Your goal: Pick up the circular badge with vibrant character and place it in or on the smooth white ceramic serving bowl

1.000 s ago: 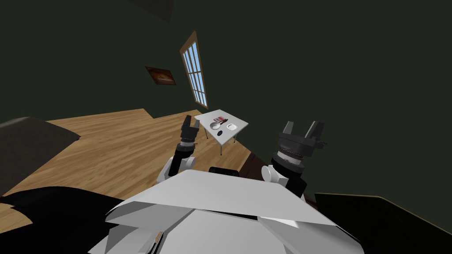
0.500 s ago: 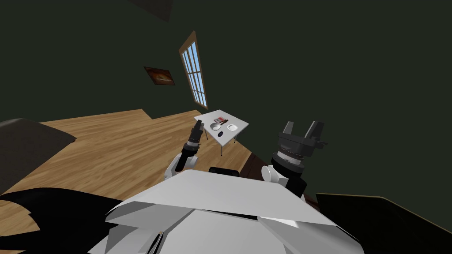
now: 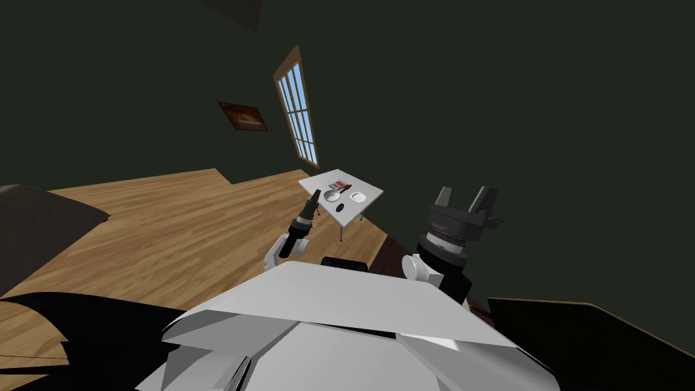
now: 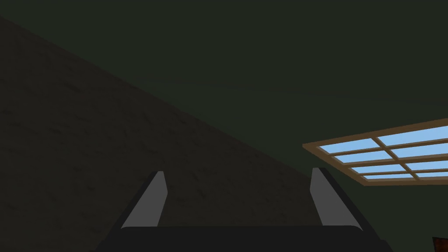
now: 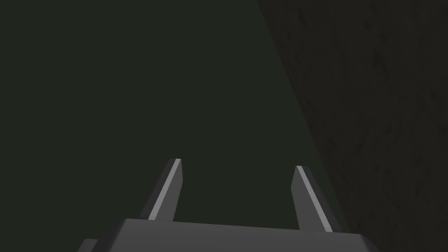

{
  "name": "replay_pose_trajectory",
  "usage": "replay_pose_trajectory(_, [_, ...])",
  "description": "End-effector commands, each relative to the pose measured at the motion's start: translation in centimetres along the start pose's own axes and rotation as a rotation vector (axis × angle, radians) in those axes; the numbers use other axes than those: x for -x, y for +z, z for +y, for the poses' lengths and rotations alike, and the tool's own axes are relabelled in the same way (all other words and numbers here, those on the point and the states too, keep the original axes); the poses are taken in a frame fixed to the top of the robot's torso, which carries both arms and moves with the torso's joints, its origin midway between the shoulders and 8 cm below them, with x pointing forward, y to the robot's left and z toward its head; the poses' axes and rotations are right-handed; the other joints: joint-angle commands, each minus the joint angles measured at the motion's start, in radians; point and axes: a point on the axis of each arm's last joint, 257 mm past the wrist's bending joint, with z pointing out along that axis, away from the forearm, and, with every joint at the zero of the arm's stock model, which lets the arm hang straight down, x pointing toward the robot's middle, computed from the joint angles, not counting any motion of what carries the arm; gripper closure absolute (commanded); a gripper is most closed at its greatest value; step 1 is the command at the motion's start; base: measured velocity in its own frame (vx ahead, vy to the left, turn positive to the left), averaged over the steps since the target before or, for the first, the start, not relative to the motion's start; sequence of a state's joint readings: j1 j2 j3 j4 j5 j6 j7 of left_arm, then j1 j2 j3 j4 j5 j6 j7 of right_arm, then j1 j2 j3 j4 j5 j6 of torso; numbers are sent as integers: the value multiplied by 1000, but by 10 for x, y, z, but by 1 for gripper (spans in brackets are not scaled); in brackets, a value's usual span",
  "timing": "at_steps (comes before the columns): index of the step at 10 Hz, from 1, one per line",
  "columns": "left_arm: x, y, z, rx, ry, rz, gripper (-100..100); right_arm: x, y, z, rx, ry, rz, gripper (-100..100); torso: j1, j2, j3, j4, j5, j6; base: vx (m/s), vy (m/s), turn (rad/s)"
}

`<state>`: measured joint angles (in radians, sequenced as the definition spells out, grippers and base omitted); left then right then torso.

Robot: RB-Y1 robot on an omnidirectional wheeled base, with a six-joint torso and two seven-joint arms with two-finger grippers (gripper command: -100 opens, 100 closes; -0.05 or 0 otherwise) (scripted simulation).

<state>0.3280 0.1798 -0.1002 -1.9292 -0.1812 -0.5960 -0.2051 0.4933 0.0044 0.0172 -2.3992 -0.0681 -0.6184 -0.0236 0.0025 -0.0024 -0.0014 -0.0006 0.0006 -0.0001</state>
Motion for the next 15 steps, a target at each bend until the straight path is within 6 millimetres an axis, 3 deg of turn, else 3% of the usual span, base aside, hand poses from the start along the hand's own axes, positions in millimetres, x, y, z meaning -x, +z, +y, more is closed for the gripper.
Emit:
replay_pose_trajectory(1, [-16, 1, 9, 6, 55, 33, -100, 0, 0, 0, 0, 0, 0, 0, 0, 0, 0, 0, 0, 0, 42, 48, -25])
replay_pose_trajectory(10, [-90, -5, 70, 67, 291, 194, -100, 0, 0, 0, 0, 0, 0, 0, -1, 0, 0, 0, 0, 0, 27, 36, -18])
replay_pose_trajectory(11, [-90, -6, 71, 68, 291, 196, -100, 0, 0, 0, 0, 0, 0, 0, -1, 0, 0, 0, 0, 0, 17, 26, -10])
replay_pose_trajectory(15, [-129, -10, 95, 78, 402, 284, -100, 0, 0, 0, 0, 0, 0, 0, 0, 0, 0, 0, 0, 0, 23, 36, -18])
